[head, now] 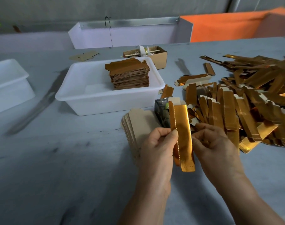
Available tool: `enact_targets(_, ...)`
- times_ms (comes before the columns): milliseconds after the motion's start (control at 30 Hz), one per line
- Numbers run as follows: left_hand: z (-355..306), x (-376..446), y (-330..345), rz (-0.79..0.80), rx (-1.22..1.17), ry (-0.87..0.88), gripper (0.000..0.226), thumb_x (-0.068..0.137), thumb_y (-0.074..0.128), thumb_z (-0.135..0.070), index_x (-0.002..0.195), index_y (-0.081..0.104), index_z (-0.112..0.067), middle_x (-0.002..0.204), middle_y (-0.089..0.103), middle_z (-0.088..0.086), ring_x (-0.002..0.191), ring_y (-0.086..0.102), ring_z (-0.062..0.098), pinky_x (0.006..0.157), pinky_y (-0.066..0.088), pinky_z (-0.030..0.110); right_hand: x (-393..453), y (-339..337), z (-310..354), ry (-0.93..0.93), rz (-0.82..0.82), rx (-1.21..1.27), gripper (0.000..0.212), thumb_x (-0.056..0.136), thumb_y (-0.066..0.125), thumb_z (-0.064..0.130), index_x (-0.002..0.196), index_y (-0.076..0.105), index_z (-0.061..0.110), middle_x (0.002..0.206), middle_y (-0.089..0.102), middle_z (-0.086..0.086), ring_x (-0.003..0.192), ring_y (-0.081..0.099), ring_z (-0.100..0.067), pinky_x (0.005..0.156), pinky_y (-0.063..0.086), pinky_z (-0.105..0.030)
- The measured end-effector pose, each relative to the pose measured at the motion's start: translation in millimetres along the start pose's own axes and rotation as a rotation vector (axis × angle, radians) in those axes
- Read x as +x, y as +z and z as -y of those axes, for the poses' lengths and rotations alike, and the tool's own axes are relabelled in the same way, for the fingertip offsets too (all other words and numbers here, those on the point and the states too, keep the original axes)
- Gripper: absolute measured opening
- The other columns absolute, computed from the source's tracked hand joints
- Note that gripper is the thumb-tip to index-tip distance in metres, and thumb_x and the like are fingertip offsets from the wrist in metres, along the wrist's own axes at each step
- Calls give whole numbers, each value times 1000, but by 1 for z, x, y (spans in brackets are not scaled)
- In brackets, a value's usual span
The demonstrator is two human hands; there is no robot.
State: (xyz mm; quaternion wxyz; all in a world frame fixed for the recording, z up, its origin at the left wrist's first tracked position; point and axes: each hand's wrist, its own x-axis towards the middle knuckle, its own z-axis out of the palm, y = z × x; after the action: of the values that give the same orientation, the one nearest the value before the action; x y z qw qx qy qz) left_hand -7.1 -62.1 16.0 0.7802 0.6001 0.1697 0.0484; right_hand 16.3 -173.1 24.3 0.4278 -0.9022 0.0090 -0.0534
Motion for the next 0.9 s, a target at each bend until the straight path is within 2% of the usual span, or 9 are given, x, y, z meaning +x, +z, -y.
enact_targets(133,-1,4,0,35,78,33,10,93,59,-26,90,66,-19,71,69,-7,67,63,5,60,49,19,-3,4,-3,14,2,84,22,86,62,20,65,59,28,122,49,12,105,41,-3,82,36,-23)
enact_targets(233,0,7,-1,42,128,68,11,93,59,-26,91,66,-18,71,70,-7,64,63,4,59,50,19,-2,6,-9,51,9,184,17,85,63,23,68,66,23,118,51,14,96,45,2,70,32,-13)
enact_targets(367,0,8,0,25,181,114,10,93,59,-26,91,67,-19,71,70,-10,63,64,2,57,50,19,-3,9,-14,62,1,219,19,85,63,24,66,66,23,116,52,15,88,45,10,67,30,-12)
enact_targets(500,1,8,2,-5,258,158,7,93,60,-26,90,65,-23,77,72,-13,71,67,1,61,53,19,1,7,-11,-35,-11,-4,24,86,63,16,62,58,20,120,52,9,93,44,1,65,29,-6)
enact_targets(567,0,7,4,-17,287,182,7,93,60,-24,88,64,-22,77,72,-10,68,68,6,56,52,19,2,6,-11,-87,-32,-132,22,86,63,12,67,57,21,122,53,6,96,44,-2,62,29,-3)
enact_targets(667,-4,7,3,-25,303,165,7,93,60,-25,90,65,-21,79,73,-8,69,68,9,58,55,23,-1,0,-13,-86,-25,-98,13,87,61,16,75,61,20,120,55,7,93,47,-3,63,31,-6)
enact_targets(767,-8,6,0,4,268,86,9,92,61,-27,94,67,-20,83,73,-7,73,68,8,64,56,22,-5,-12,-12,39,-13,145,9,89,57,22,80,61,23,101,62,6,88,55,-14,64,40,-22)
enact_targets(833,-11,3,-2,18,215,48,8,92,62,-25,87,67,-21,74,71,-8,63,65,5,57,53,20,-8,-25,-7,129,33,364,10,87,58,22,79,64,23,80,65,4,84,59,-18,65,42,-25)
enact_targets(900,-13,-1,-4,15,176,33,9,91,64,-22,82,68,-21,65,67,-6,51,59,3,48,47,16,-9,-38,0,134,127,479,10,79,59,26,77,68,21,73,66,3,78,62,-18,70,46,-28)
